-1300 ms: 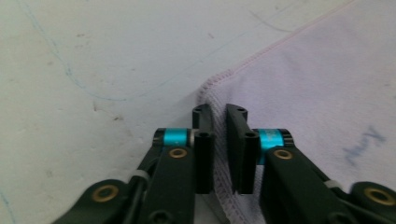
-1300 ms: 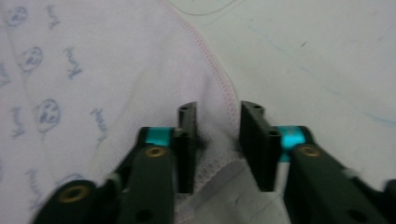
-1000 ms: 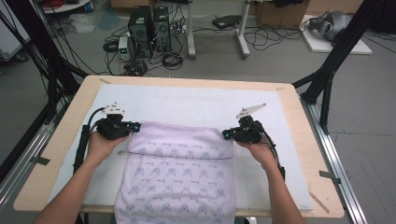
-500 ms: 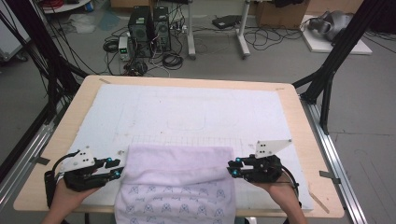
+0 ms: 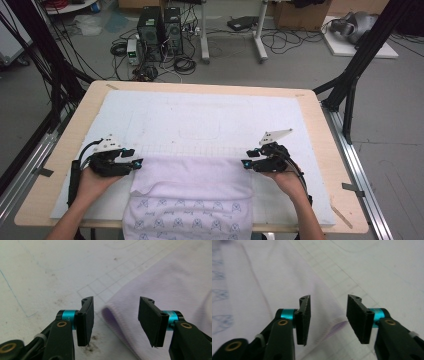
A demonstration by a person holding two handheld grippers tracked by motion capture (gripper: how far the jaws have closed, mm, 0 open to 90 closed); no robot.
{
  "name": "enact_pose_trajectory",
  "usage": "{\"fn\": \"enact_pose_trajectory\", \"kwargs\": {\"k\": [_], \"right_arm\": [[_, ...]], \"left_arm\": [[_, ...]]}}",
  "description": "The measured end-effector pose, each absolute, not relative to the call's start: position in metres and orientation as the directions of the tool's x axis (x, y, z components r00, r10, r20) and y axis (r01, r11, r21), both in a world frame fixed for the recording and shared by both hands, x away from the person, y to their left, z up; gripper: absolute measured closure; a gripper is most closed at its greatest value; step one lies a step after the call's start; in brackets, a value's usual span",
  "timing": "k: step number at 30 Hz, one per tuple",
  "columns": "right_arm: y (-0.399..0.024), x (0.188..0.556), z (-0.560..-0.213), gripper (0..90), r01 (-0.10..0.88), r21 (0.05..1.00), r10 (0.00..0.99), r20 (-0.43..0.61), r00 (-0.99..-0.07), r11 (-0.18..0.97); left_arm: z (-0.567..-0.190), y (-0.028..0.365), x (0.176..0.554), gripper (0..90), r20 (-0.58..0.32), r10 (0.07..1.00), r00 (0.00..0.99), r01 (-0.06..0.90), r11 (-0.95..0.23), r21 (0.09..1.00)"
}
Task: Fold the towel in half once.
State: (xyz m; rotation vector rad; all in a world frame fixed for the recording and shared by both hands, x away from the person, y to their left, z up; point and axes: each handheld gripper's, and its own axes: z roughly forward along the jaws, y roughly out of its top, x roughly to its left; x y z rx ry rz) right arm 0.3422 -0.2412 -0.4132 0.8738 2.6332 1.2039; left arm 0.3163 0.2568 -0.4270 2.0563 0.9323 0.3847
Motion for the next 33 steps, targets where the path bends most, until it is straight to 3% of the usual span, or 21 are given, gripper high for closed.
{"fn": "enact_pose_trajectory", "kwargs": {"k": [3,6,8,10,11,13,18,22,30,33], "right_arm": [[-0.238,0.354,-0.426,43.7,0.487,0.693,0.567,0.137,-0.812,0.531],[-0.233,0.362,-0.439,42.9,0.509,0.669,0.567,0.156,-0.809,0.542],[-0.234,0.361,-0.440,62.5,0.496,0.691,0.565,0.153,-0.811,0.525],[-0.231,0.360,-0.444,71.9,0.488,0.697,0.529,0.183,-0.829,0.524],[-0.232,0.359,-0.444,82.0,0.474,0.703,0.507,0.185,-0.842,0.530],[-0.232,0.361,-0.445,83.9,0.488,0.699,0.497,0.216,-0.841,0.522],[-0.231,0.367,-0.429,85.9,0.433,0.725,0.550,0.090,-0.831,0.535],[-0.231,0.387,-0.397,85.9,0.401,0.761,0.587,0.033,-0.809,0.511],[-0.240,0.439,-0.328,86.2,0.403,0.772,0.662,-0.032,-0.749,0.492],[-0.240,0.452,-0.310,82.5,0.398,0.783,0.675,-0.037,-0.737,0.478]], "left_arm": [[-0.441,0.252,0.331,42.7,-0.075,0.740,0.668,0.532,-0.404,0.744],[-0.445,0.248,0.334,42.9,-0.070,0.751,0.657,0.531,-0.395,0.749],[-0.445,0.246,0.333,54.6,-0.067,0.726,0.684,0.511,-0.412,0.754],[-0.443,0.242,0.330,71.1,-0.056,0.711,0.701,0.495,-0.428,0.756],[-0.442,0.241,0.330,77.9,-0.038,0.711,0.702,0.486,-0.440,0.755],[-0.442,0.239,0.332,82.4,-0.039,0.720,0.693,0.491,-0.432,0.756],[-0.435,0.236,0.347,84.9,-0.001,0.757,0.653,0.487,-0.418,0.767],[-0.404,0.231,0.377,85.2,0.020,0.789,0.614,0.464,-0.381,0.800],[-0.329,0.223,0.432,85.6,0.101,0.825,0.557,0.395,-0.369,0.841],[-0.323,0.219,0.446,81.9,0.086,0.828,0.555,0.412,-0.363,0.836]]}}
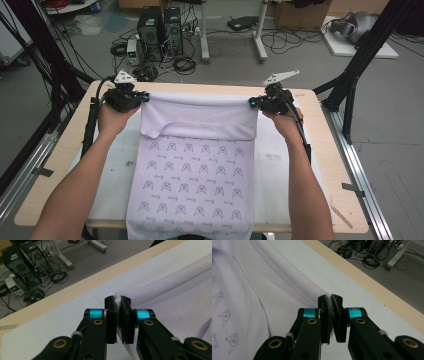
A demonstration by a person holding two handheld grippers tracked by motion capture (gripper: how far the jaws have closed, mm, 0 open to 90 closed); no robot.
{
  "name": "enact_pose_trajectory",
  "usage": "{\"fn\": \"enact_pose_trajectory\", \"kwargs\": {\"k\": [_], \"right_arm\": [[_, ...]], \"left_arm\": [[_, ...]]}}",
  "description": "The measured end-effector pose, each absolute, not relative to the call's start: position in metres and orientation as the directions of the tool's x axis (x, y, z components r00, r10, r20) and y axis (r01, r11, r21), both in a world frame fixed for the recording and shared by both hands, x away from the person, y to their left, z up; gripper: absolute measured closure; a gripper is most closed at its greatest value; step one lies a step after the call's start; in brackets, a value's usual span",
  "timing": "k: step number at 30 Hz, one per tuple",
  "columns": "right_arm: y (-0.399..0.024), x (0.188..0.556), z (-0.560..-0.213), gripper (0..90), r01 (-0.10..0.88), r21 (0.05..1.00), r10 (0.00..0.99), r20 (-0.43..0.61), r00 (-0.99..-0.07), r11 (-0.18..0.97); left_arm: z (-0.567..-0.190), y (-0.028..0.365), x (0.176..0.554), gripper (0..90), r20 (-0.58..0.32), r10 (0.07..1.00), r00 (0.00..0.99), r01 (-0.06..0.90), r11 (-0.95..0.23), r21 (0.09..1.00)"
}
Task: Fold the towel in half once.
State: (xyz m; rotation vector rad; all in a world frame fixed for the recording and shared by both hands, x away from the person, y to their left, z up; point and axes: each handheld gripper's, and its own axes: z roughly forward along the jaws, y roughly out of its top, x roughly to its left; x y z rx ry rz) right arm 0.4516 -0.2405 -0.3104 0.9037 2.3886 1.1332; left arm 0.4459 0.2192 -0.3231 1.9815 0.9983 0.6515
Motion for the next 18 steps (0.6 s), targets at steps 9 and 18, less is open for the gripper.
{"fn": "enact_pose_trajectory", "kwargs": {"k": [9,18], "right_arm": [[-0.242,0.447,-0.359,54.8,0.496,0.729,0.676,0.062,-0.734,0.472],[-0.238,0.418,-0.390,53.6,0.510,0.720,0.640,0.120,-0.759,0.470]], "left_arm": [[-0.376,0.234,0.432,56.9,-0.001,0.837,0.548,0.529,-0.345,0.776],[-0.390,0.231,0.392,49.8,-0.081,0.742,0.666,0.488,-0.351,0.799]]}}
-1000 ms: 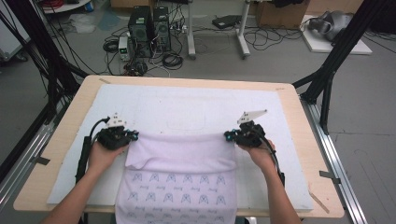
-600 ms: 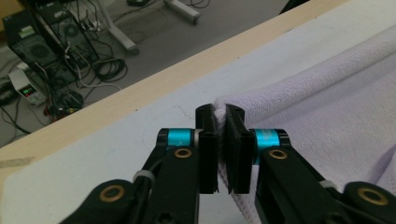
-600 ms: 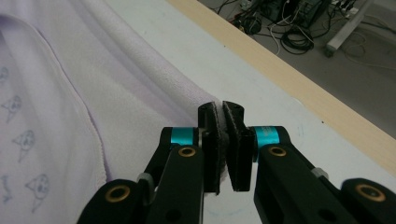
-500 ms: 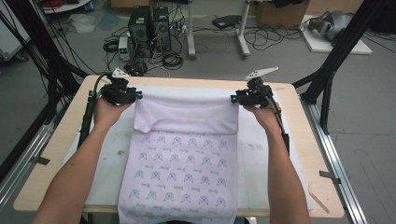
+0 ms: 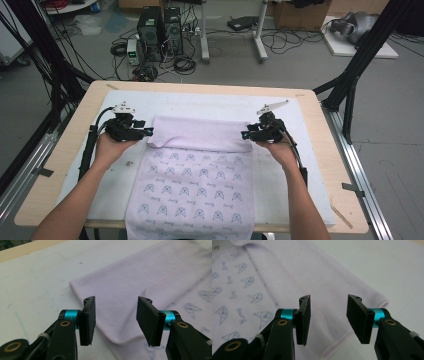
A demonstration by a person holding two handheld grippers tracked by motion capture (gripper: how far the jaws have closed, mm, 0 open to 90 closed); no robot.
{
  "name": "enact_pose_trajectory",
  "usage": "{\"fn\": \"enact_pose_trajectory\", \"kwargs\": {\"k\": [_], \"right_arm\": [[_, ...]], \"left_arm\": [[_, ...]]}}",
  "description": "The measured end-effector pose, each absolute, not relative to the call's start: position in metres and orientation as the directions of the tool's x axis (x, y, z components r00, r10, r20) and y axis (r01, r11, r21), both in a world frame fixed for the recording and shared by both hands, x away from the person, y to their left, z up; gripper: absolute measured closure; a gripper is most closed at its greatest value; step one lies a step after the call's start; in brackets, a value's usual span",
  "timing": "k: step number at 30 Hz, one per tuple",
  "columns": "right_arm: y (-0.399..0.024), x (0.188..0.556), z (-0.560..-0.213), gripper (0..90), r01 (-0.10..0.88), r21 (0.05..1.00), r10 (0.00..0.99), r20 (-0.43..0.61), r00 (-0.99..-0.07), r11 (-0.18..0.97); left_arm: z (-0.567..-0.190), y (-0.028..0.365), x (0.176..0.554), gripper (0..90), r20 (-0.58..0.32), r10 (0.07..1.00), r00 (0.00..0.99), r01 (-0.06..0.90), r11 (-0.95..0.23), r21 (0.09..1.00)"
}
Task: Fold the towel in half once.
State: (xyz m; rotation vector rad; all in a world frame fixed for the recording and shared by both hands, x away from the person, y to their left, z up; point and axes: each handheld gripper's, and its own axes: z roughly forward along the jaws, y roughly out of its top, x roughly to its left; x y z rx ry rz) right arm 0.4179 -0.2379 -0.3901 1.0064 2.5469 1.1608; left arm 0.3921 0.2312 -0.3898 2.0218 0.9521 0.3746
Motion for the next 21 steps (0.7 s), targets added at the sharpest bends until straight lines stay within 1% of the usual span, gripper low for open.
{"fn": "enact_pose_trajectory", "kwargs": {"k": [2,6,9,10,12,14,15,16,21], "right_arm": [[-0.236,0.410,-0.399,53.2,0.511,0.712,0.633,0.120,-0.765,0.482],[-0.236,0.404,-0.412,51.5,0.526,0.695,0.639,0.123,-0.759,0.491],[-0.235,0.404,-0.420,51.6,0.541,0.680,0.636,0.142,-0.759,0.494],[-0.234,0.404,-0.422,55.0,0.540,0.676,0.634,0.138,-0.761,0.501],[-0.231,0.403,-0.425,61.3,0.534,0.670,0.612,0.147,-0.777,0.516],[-0.230,0.402,-0.427,74.0,0.531,0.663,0.589,0.164,-0.791,0.529],[-0.229,0.400,-0.427,79.8,0.527,0.658,0.584,0.161,-0.796,0.537],[-0.229,0.399,-0.427,83.6,0.520,0.660,0.574,0.161,-0.803,0.542],[-0.232,0.388,-0.415,85.1,0.486,0.699,0.553,0.154,-0.818,0.525]], "left_arm": [[-0.394,0.229,0.385,46.6,-0.103,0.710,0.697,0.482,-0.357,0.800],[-0.406,0.225,0.376,45.2,-0.127,0.670,0.731,0.486,-0.382,0.786],[-0.414,0.219,0.373,47.1,-0.113,0.654,0.748,0.484,-0.421,0.767],[-0.417,0.216,0.372,49.6,-0.104,0.644,0.758,0.479,-0.441,0.759],[-0.421,0.214,0.371,69.8,-0.071,0.635,0.769,0.463,-0.477,0.747],[-0.422,0.214,0.370,86.5,-0.056,0.625,0.779,0.451,-0.495,0.743],[-0.422,0.214,0.368,88.3,-0.044,0.627,0.778,0.448,-0.503,0.739],[-0.421,0.214,0.367,89.5,-0.032,0.630,0.776,0.441,-0.504,0.743],[-0.408,0.219,0.357,89.7,-0.012,0.635,0.772,0.411,-0.486,0.772]]}}
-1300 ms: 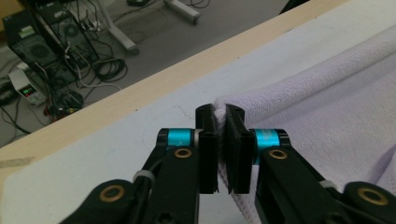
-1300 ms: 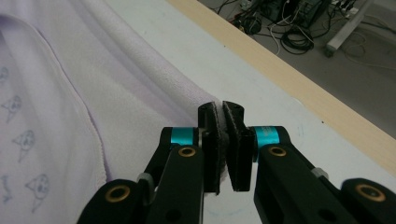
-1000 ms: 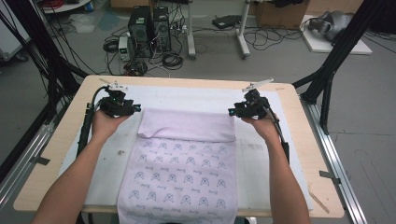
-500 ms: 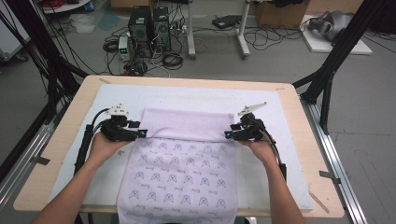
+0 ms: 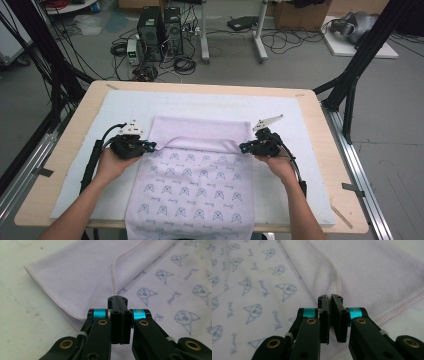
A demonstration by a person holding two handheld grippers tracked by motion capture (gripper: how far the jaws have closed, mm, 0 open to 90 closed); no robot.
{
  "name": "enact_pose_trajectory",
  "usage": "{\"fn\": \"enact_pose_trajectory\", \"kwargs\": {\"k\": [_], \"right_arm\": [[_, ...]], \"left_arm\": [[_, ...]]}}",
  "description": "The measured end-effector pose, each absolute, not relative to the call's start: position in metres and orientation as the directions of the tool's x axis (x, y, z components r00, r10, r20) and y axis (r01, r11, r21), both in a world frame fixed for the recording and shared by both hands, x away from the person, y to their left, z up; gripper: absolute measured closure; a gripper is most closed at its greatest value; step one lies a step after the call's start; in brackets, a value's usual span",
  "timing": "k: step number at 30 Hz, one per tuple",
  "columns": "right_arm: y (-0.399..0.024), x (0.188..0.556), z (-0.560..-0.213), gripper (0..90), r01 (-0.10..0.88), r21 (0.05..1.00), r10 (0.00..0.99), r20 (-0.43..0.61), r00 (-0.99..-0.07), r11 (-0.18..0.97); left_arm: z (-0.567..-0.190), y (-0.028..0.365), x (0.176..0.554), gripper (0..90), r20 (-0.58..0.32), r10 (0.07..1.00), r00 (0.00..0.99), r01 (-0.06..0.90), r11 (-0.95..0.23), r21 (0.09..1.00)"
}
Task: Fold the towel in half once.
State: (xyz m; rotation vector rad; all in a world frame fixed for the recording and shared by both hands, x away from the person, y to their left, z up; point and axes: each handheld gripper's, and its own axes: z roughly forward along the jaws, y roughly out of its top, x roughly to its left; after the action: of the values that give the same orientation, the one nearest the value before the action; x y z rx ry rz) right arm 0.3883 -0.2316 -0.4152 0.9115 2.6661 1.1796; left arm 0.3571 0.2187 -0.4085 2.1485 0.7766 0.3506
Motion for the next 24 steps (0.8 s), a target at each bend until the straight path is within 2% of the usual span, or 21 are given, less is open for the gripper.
{"fn": "enact_pose_trajectory", "kwargs": {"k": [10,14,15,17,20,24], "right_arm": [[-0.240,0.346,-0.383,85.4,0.357,0.782,0.500,0.068,-0.863,0.510],[-0.240,0.328,-0.382,85.0,0.330,0.788,0.485,0.045,-0.874,0.521],[-0.240,0.325,-0.384,83.4,0.324,0.784,0.485,0.033,-0.874,0.530],[-0.241,0.325,-0.391,72.7,0.352,0.769,0.506,0.044,-0.862,0.533],[-0.241,0.326,-0.398,68.5,0.383,0.766,0.509,0.085,-0.856,0.516],[-0.235,0.331,-0.404,61.8,0.395,0.763,0.515,0.095,-0.852,0.512]], "left_arm": [[-0.384,0.234,0.318,89.9,0.045,0.625,0.779,0.334,-0.475,0.814],[-0.391,0.243,0.301,89.9,0.021,0.627,0.778,0.340,-0.450,0.826],[-0.394,0.244,0.300,89.8,0.021,0.629,0.777,0.344,-0.454,0.822],[-0.402,0.243,0.302,88.4,0.018,0.635,0.772,0.363,-0.464,0.808],[-0.408,0.237,0.313,69.8,0.011,0.652,0.759,0.389,-0.466,0.795],[-0.415,0.225,0.334,56.1,-0.004,0.665,0.747,0.420,-0.466,0.779]]}}
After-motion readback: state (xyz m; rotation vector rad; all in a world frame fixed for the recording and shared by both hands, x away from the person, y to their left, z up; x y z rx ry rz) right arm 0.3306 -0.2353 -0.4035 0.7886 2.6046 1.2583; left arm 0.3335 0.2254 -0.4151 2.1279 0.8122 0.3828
